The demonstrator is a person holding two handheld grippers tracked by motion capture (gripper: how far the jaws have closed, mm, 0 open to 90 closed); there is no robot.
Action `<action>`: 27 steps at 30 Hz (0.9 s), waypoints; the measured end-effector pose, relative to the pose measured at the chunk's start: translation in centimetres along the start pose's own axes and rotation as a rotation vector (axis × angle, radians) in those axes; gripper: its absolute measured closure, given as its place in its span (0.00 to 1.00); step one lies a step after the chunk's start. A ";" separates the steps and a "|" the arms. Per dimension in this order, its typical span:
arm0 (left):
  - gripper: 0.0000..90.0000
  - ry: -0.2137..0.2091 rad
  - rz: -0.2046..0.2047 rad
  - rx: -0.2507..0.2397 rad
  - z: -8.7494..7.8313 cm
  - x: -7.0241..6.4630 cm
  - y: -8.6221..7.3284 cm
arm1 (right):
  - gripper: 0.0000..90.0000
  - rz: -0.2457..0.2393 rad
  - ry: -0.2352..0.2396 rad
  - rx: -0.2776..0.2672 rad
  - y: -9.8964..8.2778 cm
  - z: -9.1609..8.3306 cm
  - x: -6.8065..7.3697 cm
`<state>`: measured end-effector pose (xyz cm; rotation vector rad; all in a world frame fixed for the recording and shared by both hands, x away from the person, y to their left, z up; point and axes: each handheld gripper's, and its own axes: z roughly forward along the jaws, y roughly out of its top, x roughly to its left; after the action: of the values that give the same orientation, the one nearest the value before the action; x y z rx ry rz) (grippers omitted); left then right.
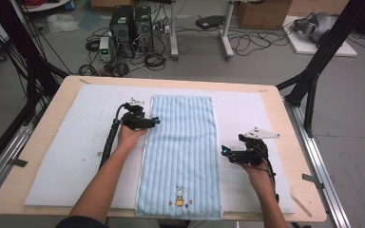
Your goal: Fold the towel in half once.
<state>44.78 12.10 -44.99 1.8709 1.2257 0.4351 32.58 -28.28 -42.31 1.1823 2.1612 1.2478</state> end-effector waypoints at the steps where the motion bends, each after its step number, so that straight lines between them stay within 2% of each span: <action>1: 0.38 0.003 0.012 0.011 0.1 -0.1 -0.1 | 0.13 0.004 0.002 0.004 0.0 0.0 0.0; 4: 0.45 0.035 0.045 0.016 0.1 -0.3 -0.1 | 0.13 0.007 0.005 0.016 -0.1 0.1 -0.1; 6: 0.57 0.059 0.105 0.025 0.0 -0.5 -0.1 | 0.13 0.010 0.007 0.023 -0.1 0.2 -0.1; 8: 0.67 0.037 0.121 0.028 -0.1 -0.6 -0.1 | 0.13 0.009 0.006 0.026 -0.1 0.4 -0.1; 10: 0.83 0.011 0.148 0.028 0.0 -0.9 -0.1 | 0.15 0.011 0.010 0.031 -0.1 0.5 0.0; 12: 0.94 0.010 0.168 0.022 0.1 -1.3 -0.2 | 0.15 0.011 0.003 0.036 0.0 0.8 0.0; 14: 0.96 0.008 0.151 0.018 0.2 -1.2 -0.1 | 0.15 0.016 -0.003 0.034 0.1 1.2 0.0; 18: 0.96 -0.008 0.072 0.004 0.1 -0.5 -0.1 | 0.14 0.032 -0.022 0.046 0.5 2.4 -0.5; 20: 0.96 -0.008 0.058 -0.002 0.1 -0.3 -0.1 | 0.13 0.042 -0.039 0.060 1.0 3.2 -1.0; 22: 0.96 -0.013 0.050 -0.003 0.1 -0.1 -0.1 | 0.13 0.072 -0.053 0.051 1.7 4.4 -1.6; 24: 0.96 -0.026 0.037 -0.009 0.1 0.0 -0.1 | 0.13 0.074 -0.047 0.064 2.4 5.6 -1.9; 25: 0.96 -0.031 0.033 -0.007 0.0 0.1 -0.1 | 0.15 0.077 -0.042 0.076 2.8 6.2 -2.0; 27: 0.96 -0.038 0.023 -0.012 0.0 0.2 -0.1 | 0.30 0.073 -0.018 0.096 3.5 7.4 -2.3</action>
<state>44.83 12.27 -45.09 1.8765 1.1749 0.4160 40.51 -25.40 -43.49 1.3169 2.2054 1.1693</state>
